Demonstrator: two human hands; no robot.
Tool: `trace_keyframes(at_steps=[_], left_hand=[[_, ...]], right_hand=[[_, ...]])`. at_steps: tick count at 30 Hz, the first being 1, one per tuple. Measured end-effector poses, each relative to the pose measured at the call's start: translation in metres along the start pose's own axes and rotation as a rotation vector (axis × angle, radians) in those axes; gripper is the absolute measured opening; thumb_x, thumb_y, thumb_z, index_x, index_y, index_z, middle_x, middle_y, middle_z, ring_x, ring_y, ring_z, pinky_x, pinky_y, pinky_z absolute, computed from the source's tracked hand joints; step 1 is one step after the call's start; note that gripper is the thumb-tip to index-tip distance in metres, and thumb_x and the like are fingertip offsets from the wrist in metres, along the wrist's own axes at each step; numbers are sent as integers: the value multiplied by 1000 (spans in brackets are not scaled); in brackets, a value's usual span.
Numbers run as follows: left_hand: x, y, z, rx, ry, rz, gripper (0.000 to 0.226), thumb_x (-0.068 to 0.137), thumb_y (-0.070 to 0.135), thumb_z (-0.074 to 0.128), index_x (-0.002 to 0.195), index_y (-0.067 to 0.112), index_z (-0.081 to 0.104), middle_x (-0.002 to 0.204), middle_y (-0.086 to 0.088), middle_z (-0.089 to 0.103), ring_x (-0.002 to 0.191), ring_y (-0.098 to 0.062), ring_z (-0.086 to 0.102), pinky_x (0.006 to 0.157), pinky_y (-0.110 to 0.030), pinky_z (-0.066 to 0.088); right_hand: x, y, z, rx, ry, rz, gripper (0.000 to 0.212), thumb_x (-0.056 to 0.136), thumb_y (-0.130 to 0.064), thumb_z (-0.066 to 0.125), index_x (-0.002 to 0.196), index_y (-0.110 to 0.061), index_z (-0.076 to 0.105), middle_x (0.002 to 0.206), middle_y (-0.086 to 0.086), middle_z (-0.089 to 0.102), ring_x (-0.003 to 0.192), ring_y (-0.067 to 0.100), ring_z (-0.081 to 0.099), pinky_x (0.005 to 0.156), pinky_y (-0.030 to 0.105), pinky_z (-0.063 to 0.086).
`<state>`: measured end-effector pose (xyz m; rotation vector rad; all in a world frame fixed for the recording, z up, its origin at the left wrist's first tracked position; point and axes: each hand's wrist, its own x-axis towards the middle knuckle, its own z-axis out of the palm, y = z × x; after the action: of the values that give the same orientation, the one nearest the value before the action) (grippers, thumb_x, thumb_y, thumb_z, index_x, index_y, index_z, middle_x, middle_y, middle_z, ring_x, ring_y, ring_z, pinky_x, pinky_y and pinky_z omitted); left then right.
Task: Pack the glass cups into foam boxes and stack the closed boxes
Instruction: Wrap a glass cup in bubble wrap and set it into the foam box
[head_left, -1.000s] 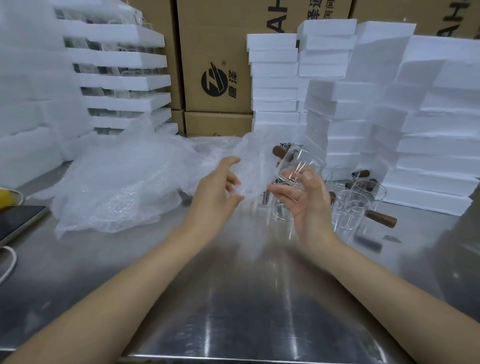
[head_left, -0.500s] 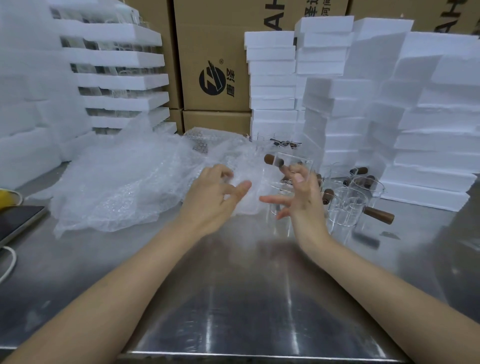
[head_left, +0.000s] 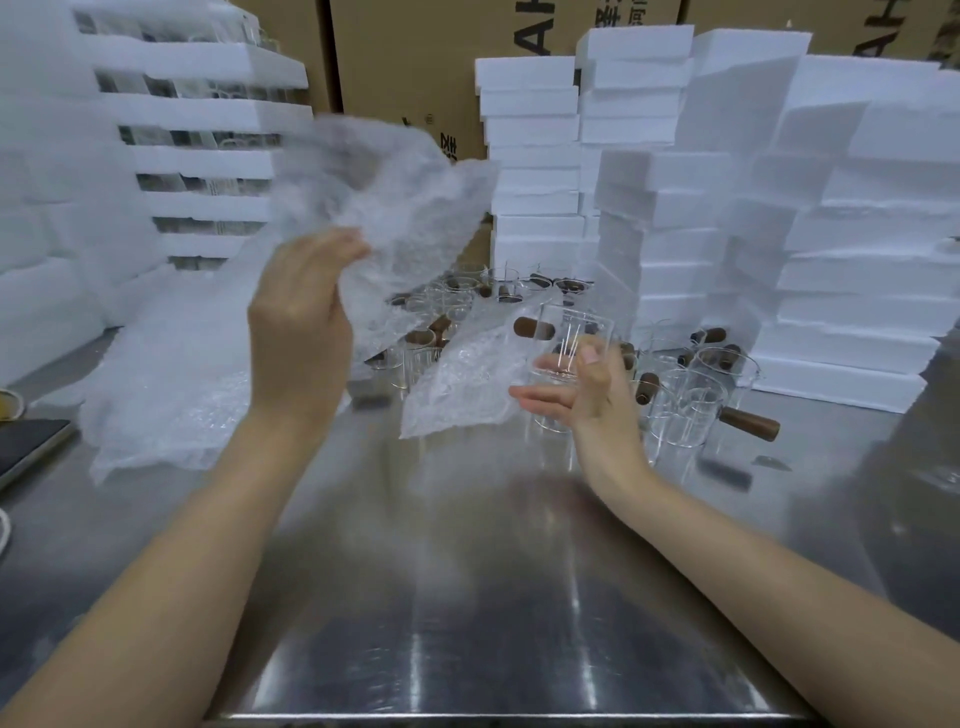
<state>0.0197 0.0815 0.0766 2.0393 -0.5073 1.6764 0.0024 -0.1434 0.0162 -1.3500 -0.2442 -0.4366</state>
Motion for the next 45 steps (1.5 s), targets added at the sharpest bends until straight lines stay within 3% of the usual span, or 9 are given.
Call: trace_keyframes(at_steps=[9,13,17,20,24,29,39,42,45], left_hand=[[-12,-59,-11,225,-488,-427,34,92,-3,45,121,0,64,145,-14,46,136,-33,38,113,-41,28],[-10,-18,-2,164,-214,-61,24,82,2,51,99,4,68,109,-14,65,104,-37,57,85,-44,42],[-29,33,21,24,-731,219,40,78,49,70,94,12,72,99,-5,63,93,-26,56,80,-38,38],[-39,37,32,108,-736,389,16,70,14,80,85,10,74,101,-8,65,94,-30,60,77,-38,41],[-35,24,26,-278,-505,-142,30,80,-6,50,90,18,63,89,0,67,86,-20,63,74,-34,49],[-21,12,21,-861,-291,-887,31,94,-3,51,88,27,55,83,5,67,69,-12,63,59,-29,50],[-24,0,27,-801,-434,-1207,9,95,17,60,102,23,60,104,-7,70,69,-15,67,54,-23,50],[-24,-1,26,-576,-489,-1033,18,87,17,70,101,24,62,113,2,64,98,-20,64,68,-18,48],[-27,10,18,-90,-295,-296,25,83,7,64,106,16,63,114,0,51,111,-20,48,92,-16,32]], right_hand=[[-1,6,-1,-22,-45,-5,15,104,-31,35,98,-20,43,103,12,58,78,29,72,75,35,58],[1,8,1,-27,-29,-8,25,95,-43,40,99,-19,44,100,12,58,77,24,71,74,32,57],[1,5,2,2,17,-51,26,88,-44,38,98,-20,44,96,11,58,65,19,68,64,27,55],[0,1,1,48,62,-89,25,88,-44,38,100,-22,43,90,11,54,56,16,64,53,24,52],[2,-3,-1,51,90,-138,40,78,-55,46,102,-23,44,87,4,52,57,12,59,52,25,50],[7,-7,-4,-114,98,-181,29,76,-57,43,94,-39,57,106,-6,57,106,8,57,92,30,46],[4,-22,-1,518,-121,250,57,83,-54,47,113,-6,54,95,7,68,80,16,68,70,27,56],[5,-32,0,627,-11,271,78,82,-49,54,140,0,36,122,21,56,108,27,61,92,35,55],[7,-41,-2,660,11,258,89,73,-45,54,147,-5,28,140,25,48,122,33,56,97,38,52]])
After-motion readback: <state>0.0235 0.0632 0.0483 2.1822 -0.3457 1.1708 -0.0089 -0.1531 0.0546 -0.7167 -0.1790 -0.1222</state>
